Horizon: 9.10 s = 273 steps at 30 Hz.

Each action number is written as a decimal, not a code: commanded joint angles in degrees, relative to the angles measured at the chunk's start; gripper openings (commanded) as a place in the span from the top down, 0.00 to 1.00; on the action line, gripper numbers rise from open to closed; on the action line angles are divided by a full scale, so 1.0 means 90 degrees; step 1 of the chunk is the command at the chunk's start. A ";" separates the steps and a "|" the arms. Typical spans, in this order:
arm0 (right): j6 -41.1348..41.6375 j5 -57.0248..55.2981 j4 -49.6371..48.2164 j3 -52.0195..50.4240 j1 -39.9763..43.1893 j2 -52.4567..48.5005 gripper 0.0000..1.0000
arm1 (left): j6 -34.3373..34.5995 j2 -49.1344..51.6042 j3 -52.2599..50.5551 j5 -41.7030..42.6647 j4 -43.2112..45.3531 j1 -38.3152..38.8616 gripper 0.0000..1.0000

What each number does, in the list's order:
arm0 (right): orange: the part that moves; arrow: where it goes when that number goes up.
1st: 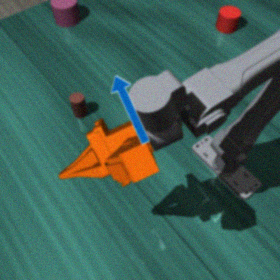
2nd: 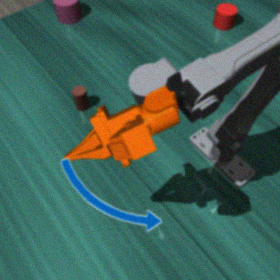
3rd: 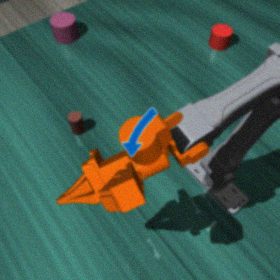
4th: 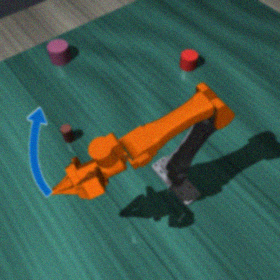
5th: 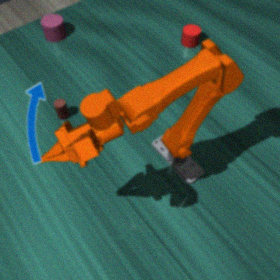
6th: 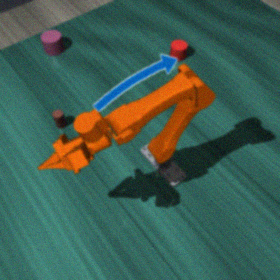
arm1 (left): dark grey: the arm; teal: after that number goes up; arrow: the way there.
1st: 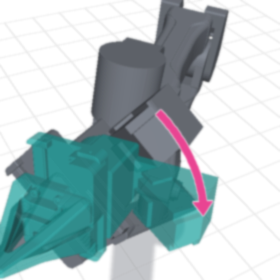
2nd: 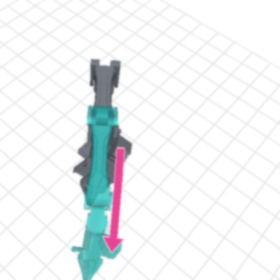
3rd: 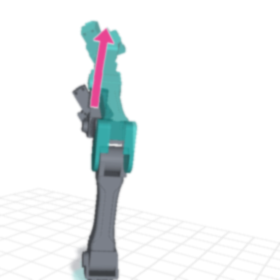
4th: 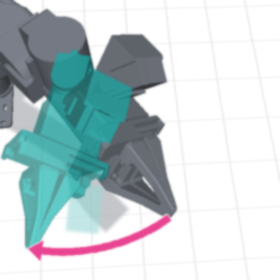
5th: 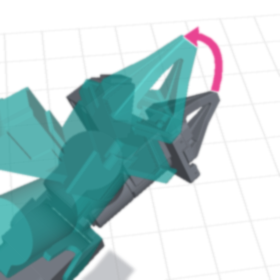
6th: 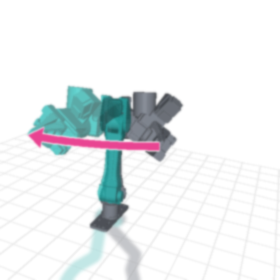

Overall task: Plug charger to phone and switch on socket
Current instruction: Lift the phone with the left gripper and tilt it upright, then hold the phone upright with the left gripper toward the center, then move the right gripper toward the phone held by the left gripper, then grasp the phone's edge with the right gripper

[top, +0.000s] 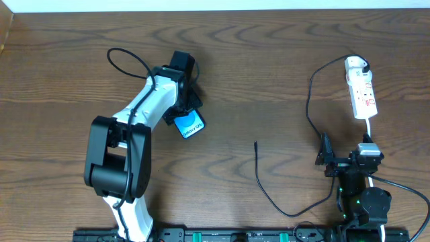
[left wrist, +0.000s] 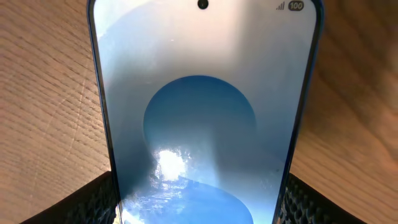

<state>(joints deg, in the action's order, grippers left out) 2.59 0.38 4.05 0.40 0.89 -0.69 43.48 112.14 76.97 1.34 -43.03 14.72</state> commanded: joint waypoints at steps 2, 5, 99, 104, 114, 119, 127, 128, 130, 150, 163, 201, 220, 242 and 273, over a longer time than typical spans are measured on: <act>0.0061 -0.0029 0.0032 -0.0010 -0.0068 0.0034 0.01 | -0.0039 -0.0328 0.0155 -0.0058 -0.0022 -0.0039 0.93; 0.0061 -0.0029 0.0032 -0.0010 -0.0068 0.0034 0.01 | -0.0036 -0.0401 0.0155 -0.0034 -0.0039 -0.0039 0.93; 0.0061 -0.0029 0.0032 -0.0010 -0.0068 0.0034 0.01 | 0.4036 -0.0471 0.0158 0.9066 0.1557 -0.1285 0.93; 0.0061 -0.0029 0.0029 -0.0012 -0.0068 0.0034 0.01 | 0.4036 -0.0471 0.0158 0.9063 0.1557 -0.1285 0.93; 0.0061 -0.0029 0.0029 -0.0010 -0.0068 0.0034 0.01 | 0.4034 -0.0471 0.0158 0.9063 0.1557 -0.1285 0.93; 0.0061 -0.0029 0.0032 -0.0010 -0.0068 0.0034 0.01 | 0.4034 -0.0471 0.0158 0.9063 0.1557 -0.1285 0.93; 0.0061 -0.0029 0.0029 -0.0010 -0.0068 0.0034 0.01 | 0.4034 -0.0471 0.0158 0.9063 0.1557 -0.1285 0.93; 0.0061 -0.0029 0.0032 -0.0010 -0.0068 0.0034 0.01 | 0.4034 -0.0471 0.0158 0.9063 0.1557 -0.1285 0.93; 0.0061 -0.0029 0.0032 -0.0010 -0.0068 0.0034 0.01 | 0.4034 -0.0471 0.0158 0.9063 0.1557 -0.1285 0.93; 0.0061 -0.0029 0.0032 -0.0010 -0.0068 0.0034 0.01 | 0.2501 -0.0471 0.0153 0.8053 0.1574 -0.1282 0.93; 0.0061 -0.0029 0.0032 -0.0010 -0.0068 0.0034 0.01 | 0.1365 -0.0471 0.0153 0.8055 0.2361 -0.1285 0.93; -0.0034 -0.1241 -0.3395 0.1183 -0.0061 -0.0738 0.01 | 0.1122 -0.0471 0.0151 0.8060 0.2533 -0.1282 0.93; 0.0202 0.3128 0.1634 0.7242 -0.0061 -0.7198 0.01 | 0.1127 -0.0471 0.0151 0.8058 0.2533 -0.1282 0.93; 0.1428 0.5447 0.0780 0.7757 -0.0954 -0.9731 0.01 | 0.1676 -0.0471 0.0151 0.7196 0.2531 -0.1282 0.93; 0.2016 0.3177 0.0767 0.7752 -0.2528 -1.0681 0.03 | 0.4490 -0.0471 0.0153 0.5464 0.3376 -0.0653 0.93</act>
<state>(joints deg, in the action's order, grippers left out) 20.43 29.87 10.92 68.95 -21.71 -96.38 81.12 109.84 76.97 49.39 -13.65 7.88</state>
